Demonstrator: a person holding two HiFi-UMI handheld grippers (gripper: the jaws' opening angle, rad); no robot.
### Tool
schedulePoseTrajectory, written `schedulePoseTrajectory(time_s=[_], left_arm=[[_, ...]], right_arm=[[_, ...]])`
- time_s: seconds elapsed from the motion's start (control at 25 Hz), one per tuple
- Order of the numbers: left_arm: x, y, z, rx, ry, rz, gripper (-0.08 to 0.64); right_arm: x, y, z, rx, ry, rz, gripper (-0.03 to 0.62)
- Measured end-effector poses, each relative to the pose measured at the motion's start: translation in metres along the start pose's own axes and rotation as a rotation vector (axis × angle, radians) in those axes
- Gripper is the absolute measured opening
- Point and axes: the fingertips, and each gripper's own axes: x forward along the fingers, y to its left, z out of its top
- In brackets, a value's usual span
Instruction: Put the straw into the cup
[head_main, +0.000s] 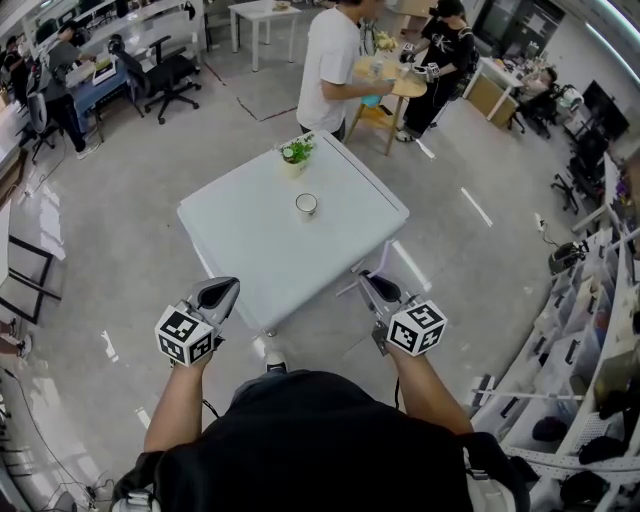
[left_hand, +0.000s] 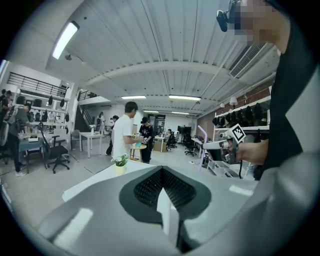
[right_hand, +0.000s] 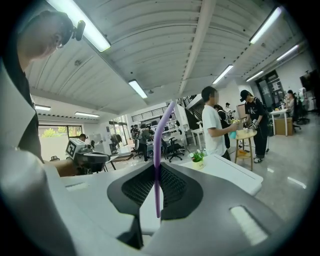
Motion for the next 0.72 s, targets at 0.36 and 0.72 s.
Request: schedulePoseTrajectory(time_s=[0.36,0.72], left_arm=[[0.014,0.026,-0.007,0.001,0.028,-0.053,0.001],[0.028,0.050,0.003,0.009,0.020,-0.095,0.001]], right_arm=[[0.026,-0.001,0.001,-0.001,0.006,-0.027,0.060],[0.053,-0.005,0.011,0.005,0.005,-0.051,0.060]])
